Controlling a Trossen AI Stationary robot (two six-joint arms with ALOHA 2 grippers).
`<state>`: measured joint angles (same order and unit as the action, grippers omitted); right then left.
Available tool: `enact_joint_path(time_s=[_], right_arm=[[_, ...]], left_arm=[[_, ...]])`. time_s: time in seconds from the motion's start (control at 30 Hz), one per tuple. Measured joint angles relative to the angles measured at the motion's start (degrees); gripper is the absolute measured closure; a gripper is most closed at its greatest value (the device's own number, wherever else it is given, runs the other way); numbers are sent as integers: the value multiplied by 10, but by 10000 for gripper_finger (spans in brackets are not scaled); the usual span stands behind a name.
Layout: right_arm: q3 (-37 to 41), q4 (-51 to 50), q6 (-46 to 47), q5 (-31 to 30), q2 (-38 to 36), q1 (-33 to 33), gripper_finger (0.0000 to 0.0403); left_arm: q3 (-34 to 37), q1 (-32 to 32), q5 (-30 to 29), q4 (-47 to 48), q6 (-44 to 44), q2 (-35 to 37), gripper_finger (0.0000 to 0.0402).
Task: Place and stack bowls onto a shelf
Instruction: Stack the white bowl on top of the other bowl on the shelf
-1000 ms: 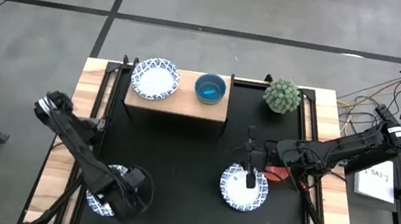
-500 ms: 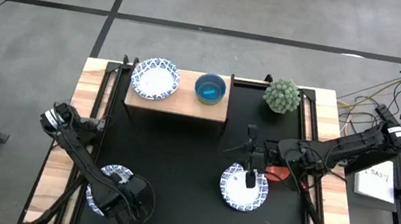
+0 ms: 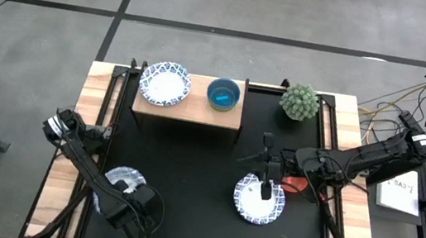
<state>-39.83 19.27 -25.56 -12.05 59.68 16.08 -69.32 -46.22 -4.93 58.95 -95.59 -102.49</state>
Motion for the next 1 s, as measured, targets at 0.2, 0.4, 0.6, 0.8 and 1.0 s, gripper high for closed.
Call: enact_joint_path(time_s=[0.2, 0.4, 0.6, 0.8, 1.0], right_arm=[[0, 0, 10, 0, 0, 0, 337], [-1, -6, 29, 0, 0, 0, 337], [-1, -17, 56, 0, 0, 0, 337], [-1, -32, 86, 1, 0, 0, 337], [-1, -43, 110, 5, 0, 1, 337]], left_arm=[[-3, 0, 1, 6, 27, 10, 390], [-72, 1, 4, 61, 146, 24, 398], [-182, 0, -56, 116, 388, 24, 399], [-286, 14, -245, 211, 561, 23, 400], [-346, 55, -351, 297, 661, 41, 400]])
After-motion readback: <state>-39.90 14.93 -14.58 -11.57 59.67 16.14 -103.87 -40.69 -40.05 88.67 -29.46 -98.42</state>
